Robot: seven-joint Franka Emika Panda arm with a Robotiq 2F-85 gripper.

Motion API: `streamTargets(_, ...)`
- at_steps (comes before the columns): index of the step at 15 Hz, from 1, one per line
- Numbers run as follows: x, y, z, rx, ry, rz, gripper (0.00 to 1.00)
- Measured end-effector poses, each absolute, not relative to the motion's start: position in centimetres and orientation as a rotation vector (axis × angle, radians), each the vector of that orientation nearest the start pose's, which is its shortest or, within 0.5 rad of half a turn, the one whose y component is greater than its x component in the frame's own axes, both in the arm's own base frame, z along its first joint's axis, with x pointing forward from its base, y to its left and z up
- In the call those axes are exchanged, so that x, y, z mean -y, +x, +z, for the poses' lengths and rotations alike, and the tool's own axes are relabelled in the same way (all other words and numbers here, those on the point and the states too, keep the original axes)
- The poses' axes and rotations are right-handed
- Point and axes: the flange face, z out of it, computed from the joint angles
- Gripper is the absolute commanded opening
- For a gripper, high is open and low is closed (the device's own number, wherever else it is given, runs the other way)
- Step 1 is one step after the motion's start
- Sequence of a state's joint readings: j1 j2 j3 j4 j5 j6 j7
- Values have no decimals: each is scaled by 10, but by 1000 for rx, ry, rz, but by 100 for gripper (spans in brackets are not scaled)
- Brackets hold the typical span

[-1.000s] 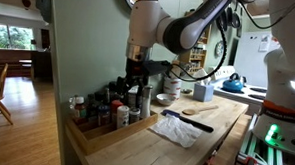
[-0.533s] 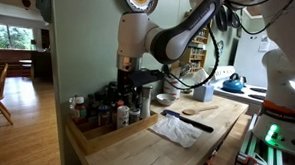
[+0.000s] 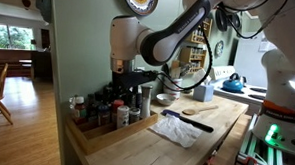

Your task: Take the white bottle off of the wooden tray

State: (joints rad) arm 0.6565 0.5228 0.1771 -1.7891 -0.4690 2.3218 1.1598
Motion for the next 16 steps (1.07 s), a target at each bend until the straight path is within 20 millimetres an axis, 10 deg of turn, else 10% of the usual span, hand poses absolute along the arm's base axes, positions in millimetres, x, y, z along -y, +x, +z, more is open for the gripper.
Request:
streamTargets(9,-463,473,260,-17,-3227,-283,100)
streamTargets(14,-459,480,259,44,-3193,-240,72)
streamTargets(16,-457,481,258,54,-3188,-219,75)
